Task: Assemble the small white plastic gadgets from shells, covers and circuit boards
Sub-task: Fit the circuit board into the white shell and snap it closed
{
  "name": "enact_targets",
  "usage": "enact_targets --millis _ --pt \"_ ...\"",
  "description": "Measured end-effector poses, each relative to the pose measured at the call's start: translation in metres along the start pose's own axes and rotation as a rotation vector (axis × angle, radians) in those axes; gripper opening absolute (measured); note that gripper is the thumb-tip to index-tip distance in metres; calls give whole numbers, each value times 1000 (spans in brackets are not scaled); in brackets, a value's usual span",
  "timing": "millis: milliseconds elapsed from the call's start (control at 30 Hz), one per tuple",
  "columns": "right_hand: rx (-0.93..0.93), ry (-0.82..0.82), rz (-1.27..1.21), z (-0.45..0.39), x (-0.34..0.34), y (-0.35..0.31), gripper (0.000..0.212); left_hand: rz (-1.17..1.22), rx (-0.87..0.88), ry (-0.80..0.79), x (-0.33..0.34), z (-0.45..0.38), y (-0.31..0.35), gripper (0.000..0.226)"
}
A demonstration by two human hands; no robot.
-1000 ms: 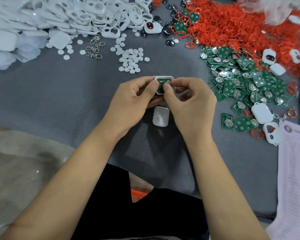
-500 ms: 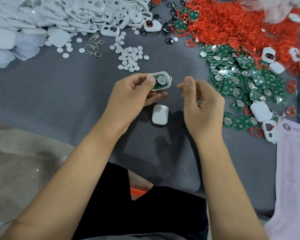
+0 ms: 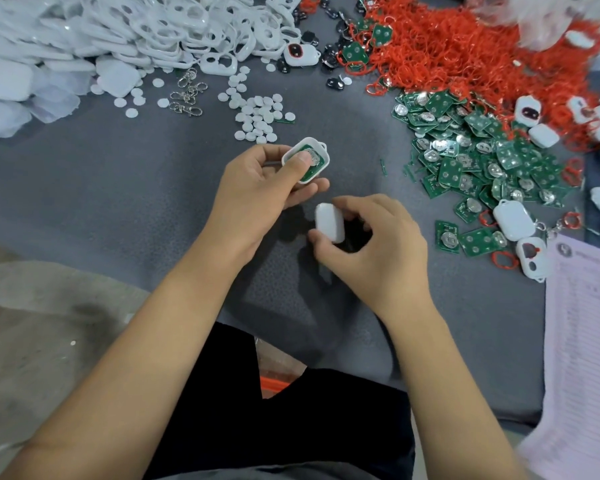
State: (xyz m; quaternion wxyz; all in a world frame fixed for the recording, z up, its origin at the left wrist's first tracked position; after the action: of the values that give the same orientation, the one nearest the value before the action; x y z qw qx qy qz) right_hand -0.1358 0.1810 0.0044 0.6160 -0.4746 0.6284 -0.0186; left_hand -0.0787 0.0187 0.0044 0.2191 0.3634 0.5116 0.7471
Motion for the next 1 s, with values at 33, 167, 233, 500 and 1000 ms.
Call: enact_targets --millis 33,167,233,500,1000 --pt "50 13 -121 -2 -2 1 36 9 -1 1 0 0 1 30" --pt "438 47 -1149 -13 -14 18 29 8 -6 -8 0 1 0 29" --pt "584 -19 -1524 -17 -15 20 32 11 -10 -18 -1 0 -1 30" --pt "543 -83 -1254 -21 -7 16 17 -43 -2 -115 -3 -2 -3 19" --pt "432 0 -872 -80 -11 18 35 10 -58 -114 -1 -7 0 22"
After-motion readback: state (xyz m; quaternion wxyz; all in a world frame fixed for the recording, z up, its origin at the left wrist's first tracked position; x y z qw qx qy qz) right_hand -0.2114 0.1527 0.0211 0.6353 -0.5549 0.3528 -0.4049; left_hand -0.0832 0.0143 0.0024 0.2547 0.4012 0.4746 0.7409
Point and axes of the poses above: each hand's wrist, its own z-axis away from the middle knuckle, its own x-axis out of the palm, y = z × x, the point moved 2 cm from there along -z, towards the middle knuckle, and after that the axes turned 1 degree about x, right-handed, at the moved point
